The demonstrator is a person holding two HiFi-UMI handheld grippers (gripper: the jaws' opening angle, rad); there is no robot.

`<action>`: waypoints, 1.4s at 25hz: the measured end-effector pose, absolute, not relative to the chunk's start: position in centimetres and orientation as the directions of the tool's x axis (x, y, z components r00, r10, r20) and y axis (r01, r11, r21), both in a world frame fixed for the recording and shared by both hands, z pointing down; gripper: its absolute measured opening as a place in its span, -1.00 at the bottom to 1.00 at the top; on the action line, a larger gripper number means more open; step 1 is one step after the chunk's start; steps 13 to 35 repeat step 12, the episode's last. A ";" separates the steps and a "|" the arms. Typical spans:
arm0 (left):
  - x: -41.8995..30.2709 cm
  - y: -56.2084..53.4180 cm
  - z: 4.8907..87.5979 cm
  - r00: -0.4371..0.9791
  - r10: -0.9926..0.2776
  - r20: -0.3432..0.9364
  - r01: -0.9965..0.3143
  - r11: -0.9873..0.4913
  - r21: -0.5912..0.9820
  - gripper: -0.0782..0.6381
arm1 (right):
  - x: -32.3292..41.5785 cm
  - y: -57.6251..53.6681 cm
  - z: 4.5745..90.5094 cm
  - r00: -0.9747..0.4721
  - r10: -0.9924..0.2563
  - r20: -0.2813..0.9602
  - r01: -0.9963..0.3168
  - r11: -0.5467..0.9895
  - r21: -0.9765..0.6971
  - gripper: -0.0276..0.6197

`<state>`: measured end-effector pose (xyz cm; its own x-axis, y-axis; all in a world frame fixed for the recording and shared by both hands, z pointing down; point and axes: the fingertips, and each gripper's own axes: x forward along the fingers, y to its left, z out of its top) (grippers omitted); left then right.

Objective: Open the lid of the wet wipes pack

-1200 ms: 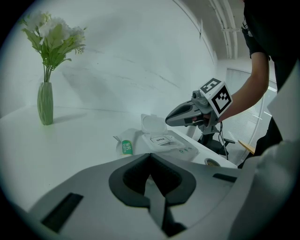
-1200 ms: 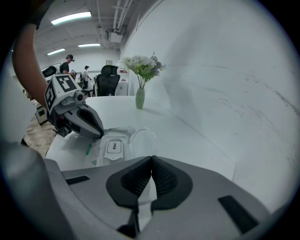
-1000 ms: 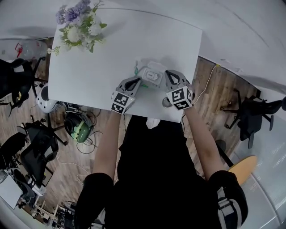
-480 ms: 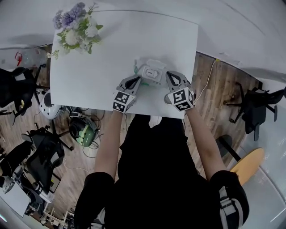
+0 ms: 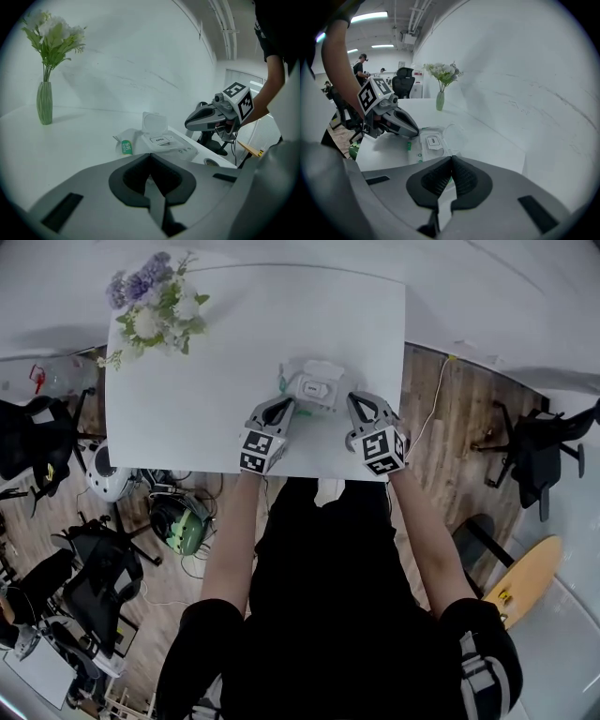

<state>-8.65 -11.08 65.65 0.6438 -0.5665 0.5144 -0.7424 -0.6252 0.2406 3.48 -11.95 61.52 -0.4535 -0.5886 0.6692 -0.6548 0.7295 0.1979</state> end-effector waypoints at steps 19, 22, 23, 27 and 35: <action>-8.6 -11.0 65.6 0.663 -0.552 0.506 -0.731 -0.625 0.276 -0.72 | 4.0 -10.5 61.5 -0.453 -0.576 0.681 -0.667 0.725 0.170 -0.87; -8.6 -11.0 65.6 0.663 -0.552 0.506 -0.731 -0.625 0.276 -0.72 | 4.0 -10.5 61.5 -0.453 -0.576 0.681 -0.667 0.725 0.170 -0.87; -8.6 -11.0 65.6 0.663 -0.552 0.506 -0.731 -0.625 0.276 -0.72 | 4.0 -10.5 61.5 -0.453 -0.576 0.681 -0.667 0.725 0.170 -0.87; -8.6 -11.0 65.6 0.663 -0.552 0.506 -0.731 -0.625 0.276 -0.72 | 4.0 -10.5 61.5 -0.453 -0.576 0.681 -0.667 0.725 0.170 -0.87; -8.6 -11.0 65.6 0.663 -0.552 0.506 -0.731 -0.625 0.276 -0.72 | 4.0 -10.5 61.5 -0.453 -0.576 0.681 -0.667 0.725 0.170 -0.87</action>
